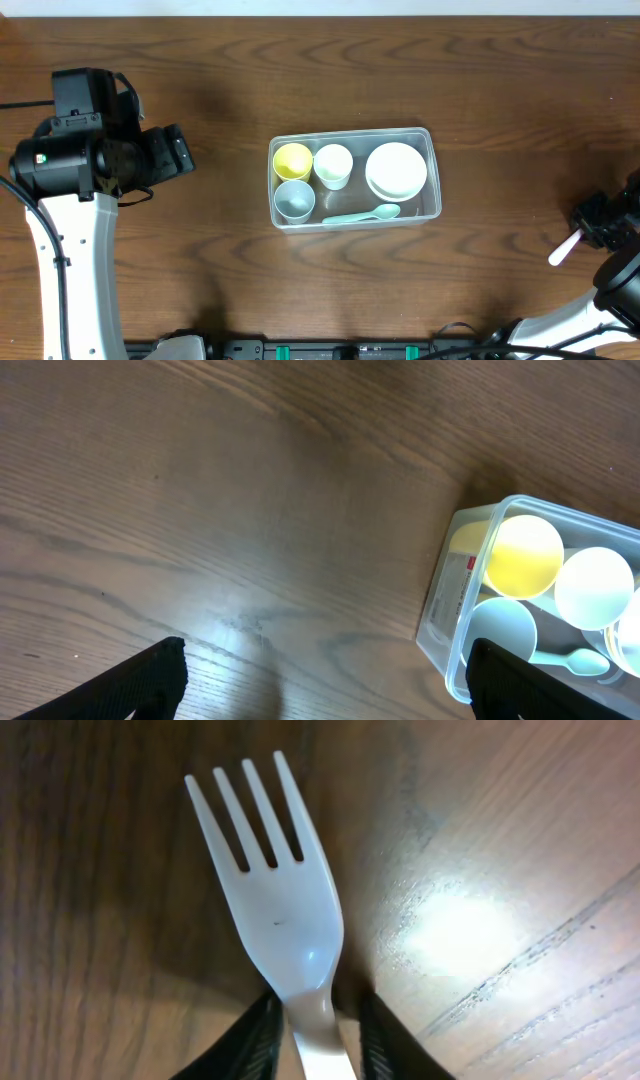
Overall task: Pack container
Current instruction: 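Carry the white fork into the container beside the spoon and release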
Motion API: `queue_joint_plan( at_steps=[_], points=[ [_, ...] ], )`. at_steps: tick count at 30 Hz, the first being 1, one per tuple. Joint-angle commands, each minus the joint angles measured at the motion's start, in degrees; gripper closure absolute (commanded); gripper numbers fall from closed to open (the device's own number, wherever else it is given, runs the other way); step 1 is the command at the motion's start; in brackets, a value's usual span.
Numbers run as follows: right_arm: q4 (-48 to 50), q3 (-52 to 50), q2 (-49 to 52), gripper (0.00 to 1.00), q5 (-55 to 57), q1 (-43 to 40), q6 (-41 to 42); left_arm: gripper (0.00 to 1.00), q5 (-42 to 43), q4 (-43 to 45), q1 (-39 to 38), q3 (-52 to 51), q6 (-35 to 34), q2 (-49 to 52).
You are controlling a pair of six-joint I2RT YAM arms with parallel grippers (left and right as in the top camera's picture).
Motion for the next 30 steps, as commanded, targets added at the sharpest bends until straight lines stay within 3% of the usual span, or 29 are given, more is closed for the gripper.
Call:
queue_joint_plan(
  at_steps=[1, 7, 9, 21, 30],
  points=[
    [0.17, -1.75, 1.07, 0.78, -0.28, -0.15, 0.35, 0.11, -0.07, -0.35, 0.31, -0.07, -0.52, 0.33],
    [0.17, -1.75, 1.07, 0.9, -1.11, -0.13, 0.33, 0.11, -0.07, -0.37, 0.31, -0.07, -0.5, 0.33],
    [0.11, -1.75, 1.07, 0.99, -1.11, -0.13, 0.33, 0.11, -0.07, -0.37, 0.31, -0.07, -0.5, 0.33],
    [-2.99, 2.54, -2.67, 0.99, -5.73, 3.39, -3.3, 0.11, -0.07, -0.37, 0.31, -0.07, -0.52, 0.33],
    [-3.67, 9.22, -18.38, 0.99, -12.44, 18.64, -17.14, 0.11, -0.07, -0.39, 0.31, -0.07, -0.52, 0.33]
  ],
)
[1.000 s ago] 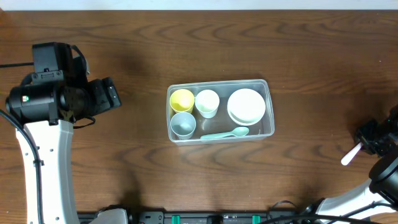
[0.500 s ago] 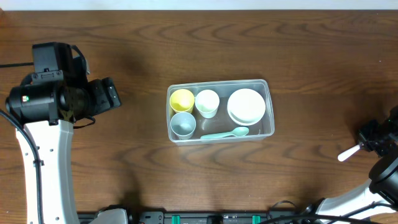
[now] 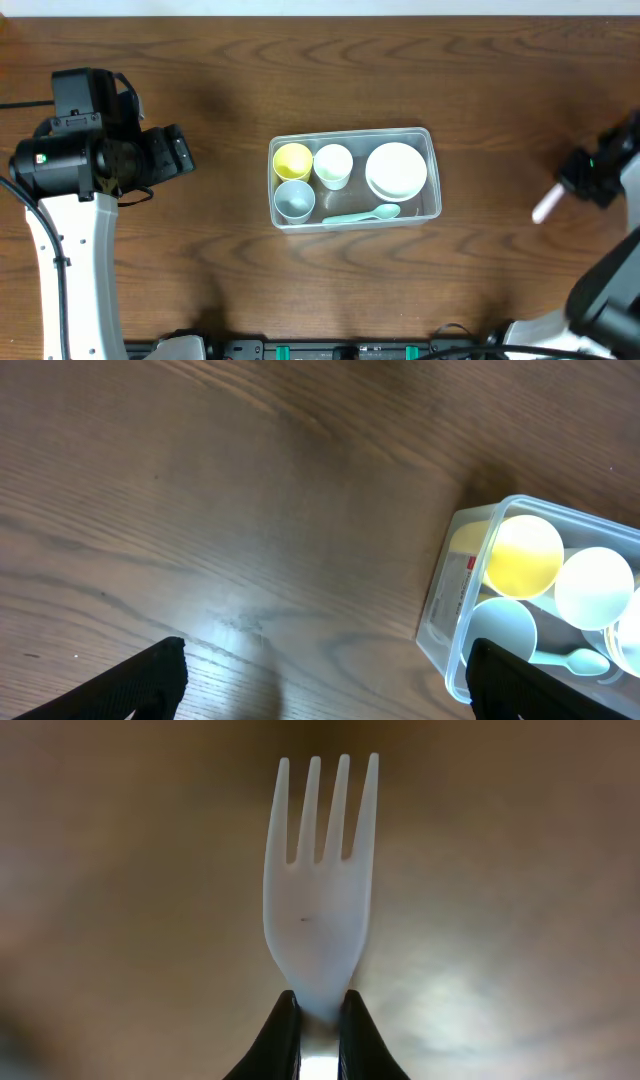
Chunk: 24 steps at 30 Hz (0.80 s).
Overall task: Pack container
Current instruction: 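Carry the white fork into the container beside the spoon and release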
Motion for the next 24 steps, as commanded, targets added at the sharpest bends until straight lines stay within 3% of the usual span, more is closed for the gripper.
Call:
queue_joint_plan(
  at_steps=[1, 4, 11, 17, 24],
  points=[
    [-0.11, 3.91, -8.59, 0.99, -4.66, 7.48, -10.45, 0.11, -0.07, -0.39, 0.31, -0.07, -0.5, 0.33],
    [0.63, 5.33, -13.94, 0.99, -4.83, 15.43, -17.35, 0.11, -0.07, -0.39, 0.31, -0.07, -0.52, 0.33],
    [1.86, 5.55, -20.55, 0.99, -4.96, 40.04, -42.18, 0.11, -0.07, -0.37, 0.31, -0.07, -0.52, 0.33],
    [2.12, 5.53, -18.32, 0.99, -4.96, 54.18, -49.99, 0.11, -0.07, -0.39, 0.31, -0.07, -0.52, 0.33],
    [-2.73, 5.46, -11.63, 0.99, -4.98, 60.37, -55.15, 0.11, -0.07, -0.39, 0.31, -0.07, -0.52, 0.33]
  ],
)
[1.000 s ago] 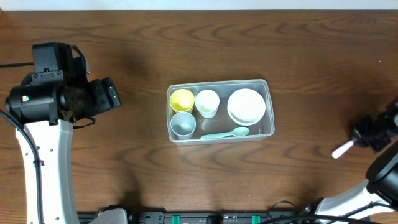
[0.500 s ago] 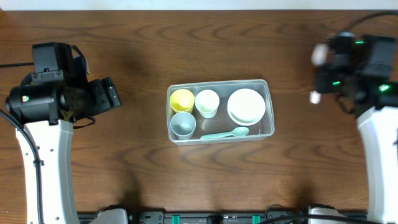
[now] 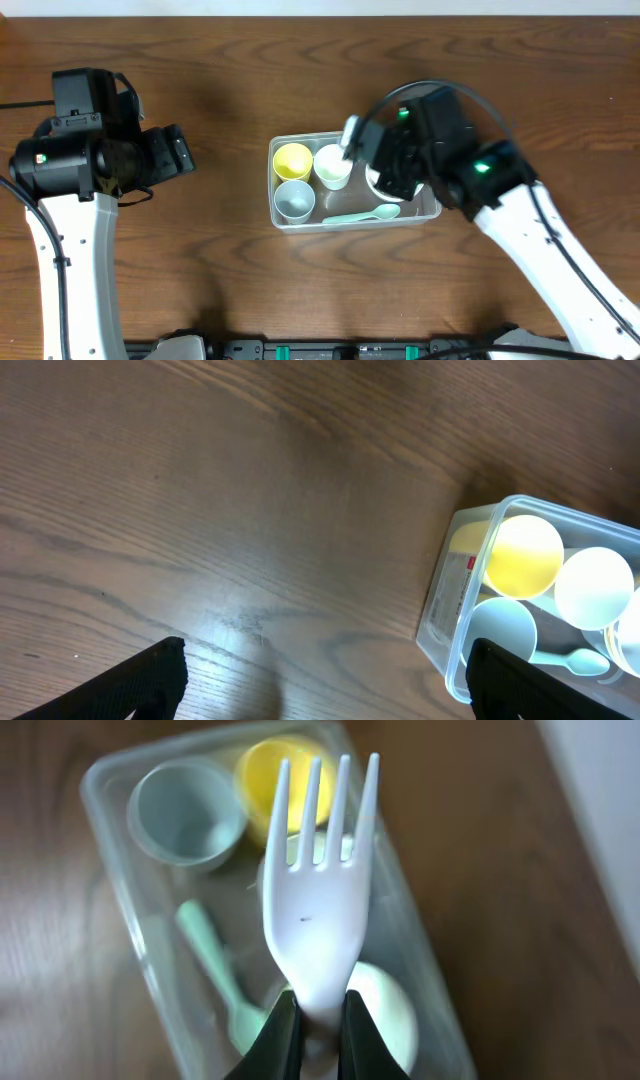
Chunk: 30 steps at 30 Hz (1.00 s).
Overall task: Pack container
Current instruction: 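Carry the white fork into the container beside the spoon and release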
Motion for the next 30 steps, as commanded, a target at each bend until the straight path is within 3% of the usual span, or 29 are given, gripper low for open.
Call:
queue_joint_plan(
  at_steps=[1, 7, 16, 18, 22, 30],
  points=[
    [-2.84, 0.31, 3.96, 0.99, -0.26, 1.51, -6.19, 0.11, -0.09, -0.39, 0.31, -0.07, -0.52, 0.33],
    [-8.22, 0.28, 10.34, 0.99, -0.26, 2.16, -9.92, 0.11, -0.09, -0.39, 0.31, -0.07, -0.52, 0.33],
    [-8.0, 0.28, 13.05, 0.97, -0.24, 2.82, -9.9, 0.11, -0.09, -0.39, 0.31, -0.07, -0.52, 0.33],
    [-8.04, 0.28, 13.05, 0.8, -0.24, 2.82, -9.68, 0.11, -0.09, -0.39, 0.31, -0.07, -0.52, 0.33],
    [-8.04, 0.28, 13.05, 0.58, -0.26, 2.82, -9.68, 0.11, -0.09, -0.39, 0.31, -0.07, -0.52, 0.33],
    [-7.72, 0.28, 13.05, 0.51, -0.26, 2.82, -7.48, 0.11, -0.09, -0.37, 0.31, -0.07, -0.52, 0.33]
  ],
)
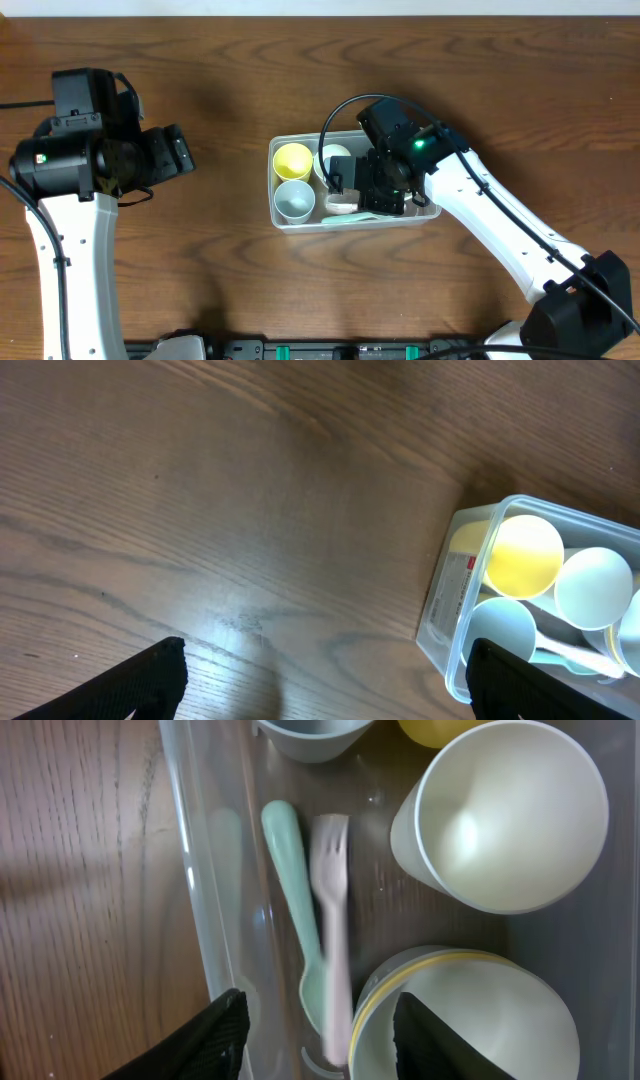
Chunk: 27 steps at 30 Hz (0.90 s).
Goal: Pack container
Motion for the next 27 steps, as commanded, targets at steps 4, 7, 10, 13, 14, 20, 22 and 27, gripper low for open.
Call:
queue_joint_plan(
  at_steps=[4, 7, 10, 13, 14, 20, 22, 27],
  points=[
    [0.33, 0.31, 0.42, 0.56, -0.48, 0.61, 2.03, 0.11, -0.07, -0.39, 0.31, -0.07, -0.52, 0.33],
    [0.57, 0.31, 0.39, 0.79, -0.46, 0.61, 2.01, 0.11, -0.07, -0.39, 0.31, -0.07, -0.5, 0.33],
    [1.9, 0.63, 0.22, 0.99, 0.66, 0.61, 5.66, 0.1, -0.07, -0.42, 0.31, -0.07, -0.52, 0.33],
    [4.31, 2.43, -0.57, 0.99, 9.22, -0.28, 18.38, 0.11, -0.09, -0.55, 0.28, -0.07, -0.5, 0.31],
    [4.87, 3.17, -1.03, 0.99, 12.02, -0.85, 21.35, 0.1, -0.11, -0.57, 0.31, -0.07, -0.48, 0.31],
    [9.86, 7.17, -6.84, 0.99, 16.96, -8.85, 35.95, 0.1, -0.94, 0.11, -1.31, -0.07, 2.62, 0.33],
    [12.35, 7.19, -9.7, 0.99, 16.92, -13.25, 42.42, 0.1, -0.96, 0.79, -3.37, -0.07, 4.7, 0.33],
    [13.77, 7.19, -13.97, 0.56, 13.9, -24.15, 51.82, 0.04, -5.92, 2.89, -9.51, -0.07, 8.11, 0.57]
  ],
)
